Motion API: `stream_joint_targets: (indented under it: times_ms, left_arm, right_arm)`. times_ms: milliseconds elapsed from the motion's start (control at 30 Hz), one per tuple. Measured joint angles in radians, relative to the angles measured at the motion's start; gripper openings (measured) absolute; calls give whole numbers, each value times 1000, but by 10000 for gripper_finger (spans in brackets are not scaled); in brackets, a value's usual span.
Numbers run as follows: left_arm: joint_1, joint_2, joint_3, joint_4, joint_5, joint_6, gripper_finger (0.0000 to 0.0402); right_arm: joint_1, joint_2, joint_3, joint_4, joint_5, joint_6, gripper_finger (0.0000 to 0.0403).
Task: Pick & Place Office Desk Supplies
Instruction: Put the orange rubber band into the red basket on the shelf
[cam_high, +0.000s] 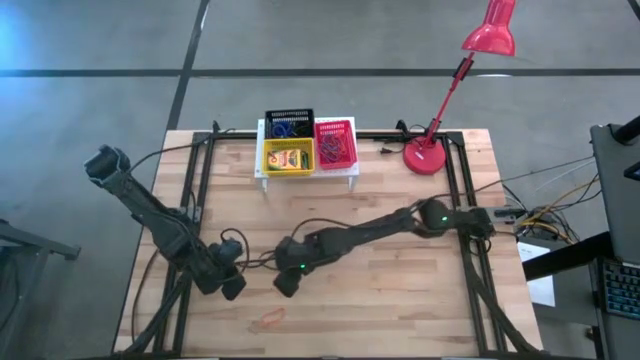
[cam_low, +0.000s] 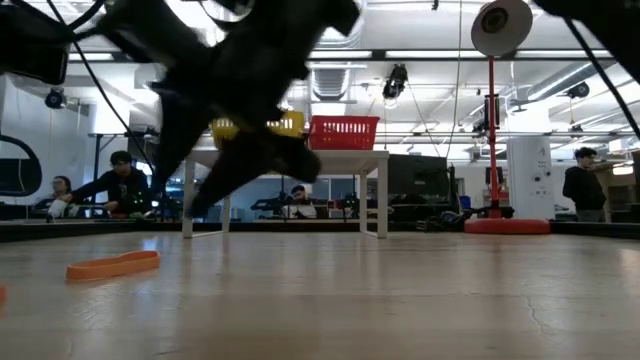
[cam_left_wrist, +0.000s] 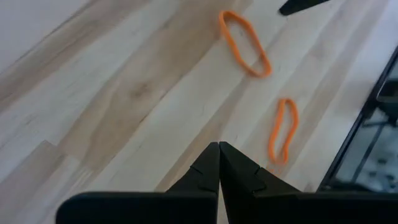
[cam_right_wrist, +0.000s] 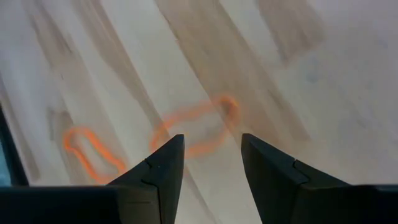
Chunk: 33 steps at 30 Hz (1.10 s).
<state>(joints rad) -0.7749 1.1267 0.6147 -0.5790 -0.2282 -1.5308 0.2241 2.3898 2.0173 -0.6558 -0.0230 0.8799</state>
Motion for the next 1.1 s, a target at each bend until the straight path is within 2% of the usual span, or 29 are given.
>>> stream_joint_targets:
  times_ms: [200, 300, 567, 867, 1100]
  left_arm:
    - [-6, 0, 0, -19, 72, 95, 10]
    - [-16, -3, 0, -32, 76, 102, 10]
    - [-33, -22, -1, -57, 72, 124, 10]
    - [-32, -26, -1, -52, 66, 144, 10]
    - [-32, -26, -1, -45, 59, 101, 10]
  right_arm:
    - [-4, 156, 238, -70, 2, 9, 144]
    - [-5, 211, 333, -178, 58, 41, 134]
    - [-4, 220, 307, -168, 71, 43, 94]
    - [1, 213, 269, -162, 49, -9, 18]
    - [14, 156, 263, -273, 107, -44, 8]
